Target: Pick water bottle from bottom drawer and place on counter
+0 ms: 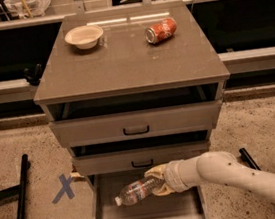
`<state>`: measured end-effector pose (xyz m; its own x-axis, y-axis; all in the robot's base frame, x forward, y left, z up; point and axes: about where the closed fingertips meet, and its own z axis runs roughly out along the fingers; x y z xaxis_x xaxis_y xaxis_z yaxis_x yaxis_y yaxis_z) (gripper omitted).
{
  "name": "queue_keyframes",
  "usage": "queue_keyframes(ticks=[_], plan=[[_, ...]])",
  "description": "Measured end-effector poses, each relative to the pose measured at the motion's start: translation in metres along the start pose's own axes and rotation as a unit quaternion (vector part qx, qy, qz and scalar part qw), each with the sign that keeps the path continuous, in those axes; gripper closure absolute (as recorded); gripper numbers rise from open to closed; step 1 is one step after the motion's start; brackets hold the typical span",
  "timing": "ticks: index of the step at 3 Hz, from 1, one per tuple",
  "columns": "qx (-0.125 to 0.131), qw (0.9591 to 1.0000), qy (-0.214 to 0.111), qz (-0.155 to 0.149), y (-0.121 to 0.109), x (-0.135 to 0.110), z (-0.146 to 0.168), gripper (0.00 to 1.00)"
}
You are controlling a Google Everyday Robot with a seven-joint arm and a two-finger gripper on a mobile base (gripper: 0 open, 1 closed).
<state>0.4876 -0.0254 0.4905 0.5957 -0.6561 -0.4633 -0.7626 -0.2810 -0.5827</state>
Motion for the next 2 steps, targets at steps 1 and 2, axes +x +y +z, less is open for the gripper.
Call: queue_keyframes(ticks=[1, 2], plan=[[0.030, 0.9986, -0.010, -0.042, -0.024, -0.049, -0.061, 1.00], [0.061, 0.9956, 0.001, -0.071, -0.061, -0.085, -0.125, 1.00]])
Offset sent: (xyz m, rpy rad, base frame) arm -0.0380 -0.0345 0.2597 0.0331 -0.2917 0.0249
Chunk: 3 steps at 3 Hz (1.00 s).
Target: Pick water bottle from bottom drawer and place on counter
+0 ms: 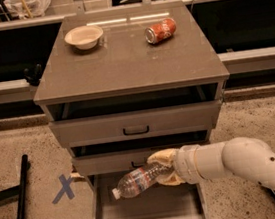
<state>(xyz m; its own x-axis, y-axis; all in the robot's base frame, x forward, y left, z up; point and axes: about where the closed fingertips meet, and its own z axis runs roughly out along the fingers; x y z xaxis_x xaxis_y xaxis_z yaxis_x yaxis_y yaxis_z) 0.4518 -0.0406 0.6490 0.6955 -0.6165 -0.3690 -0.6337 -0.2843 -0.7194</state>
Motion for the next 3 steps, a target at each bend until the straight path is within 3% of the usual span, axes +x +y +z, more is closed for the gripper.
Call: queue_keyframes(ticks=[1, 2, 3], plan=[[0.000, 1.0000, 0.000, 0.000, 0.000, 0.000, 0.001, 1.00], [0.006, 0.9999, 0.004, 0.012, -0.024, -0.001, -0.014, 1.00], [0.011, 0.9986, 0.028, 0.043, -0.089, 0.004, -0.057, 1.00]])
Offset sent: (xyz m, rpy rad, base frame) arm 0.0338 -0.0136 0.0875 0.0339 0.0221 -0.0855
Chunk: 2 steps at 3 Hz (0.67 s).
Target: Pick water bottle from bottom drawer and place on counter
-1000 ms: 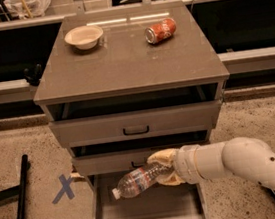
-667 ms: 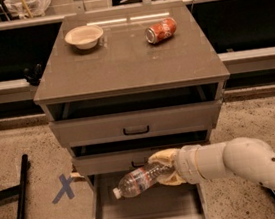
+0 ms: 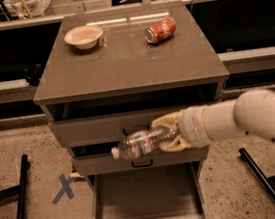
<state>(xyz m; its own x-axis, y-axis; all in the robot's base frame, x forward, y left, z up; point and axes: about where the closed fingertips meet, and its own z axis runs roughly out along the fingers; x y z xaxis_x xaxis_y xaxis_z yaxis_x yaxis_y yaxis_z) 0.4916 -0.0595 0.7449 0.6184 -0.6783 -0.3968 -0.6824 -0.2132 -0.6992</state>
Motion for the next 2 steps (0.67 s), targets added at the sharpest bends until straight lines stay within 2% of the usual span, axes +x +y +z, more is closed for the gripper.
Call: queue_keyframes(ticks=[1, 2], plan=[[0.014, 0.9992, 0.027, 0.026, -0.0541, 0.0084, -0.0342, 1.00], [0.014, 0.9992, 0.027, 0.026, -0.0541, 0.0084, -0.0342, 1.00]])
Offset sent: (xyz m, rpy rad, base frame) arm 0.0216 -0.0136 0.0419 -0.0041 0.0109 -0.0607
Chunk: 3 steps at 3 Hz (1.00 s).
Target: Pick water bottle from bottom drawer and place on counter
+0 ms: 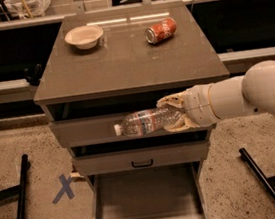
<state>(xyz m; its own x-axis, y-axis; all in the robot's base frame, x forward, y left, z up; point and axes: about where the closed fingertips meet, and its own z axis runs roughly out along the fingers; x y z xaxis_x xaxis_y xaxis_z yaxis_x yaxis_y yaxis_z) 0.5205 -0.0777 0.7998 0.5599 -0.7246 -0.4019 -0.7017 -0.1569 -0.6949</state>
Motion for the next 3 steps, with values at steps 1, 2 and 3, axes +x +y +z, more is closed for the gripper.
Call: queue_keyframes(ticks=[1, 2, 3], plan=[[-0.003, 0.9999, -0.012, 0.009, -0.010, -0.003, -0.007, 1.00], [-0.009, 0.9986, -0.040, 0.035, -0.046, -0.007, -0.028, 1.00], [-0.018, 0.9974, -0.043, 0.055, -0.091, -0.002, -0.043, 1.00]])
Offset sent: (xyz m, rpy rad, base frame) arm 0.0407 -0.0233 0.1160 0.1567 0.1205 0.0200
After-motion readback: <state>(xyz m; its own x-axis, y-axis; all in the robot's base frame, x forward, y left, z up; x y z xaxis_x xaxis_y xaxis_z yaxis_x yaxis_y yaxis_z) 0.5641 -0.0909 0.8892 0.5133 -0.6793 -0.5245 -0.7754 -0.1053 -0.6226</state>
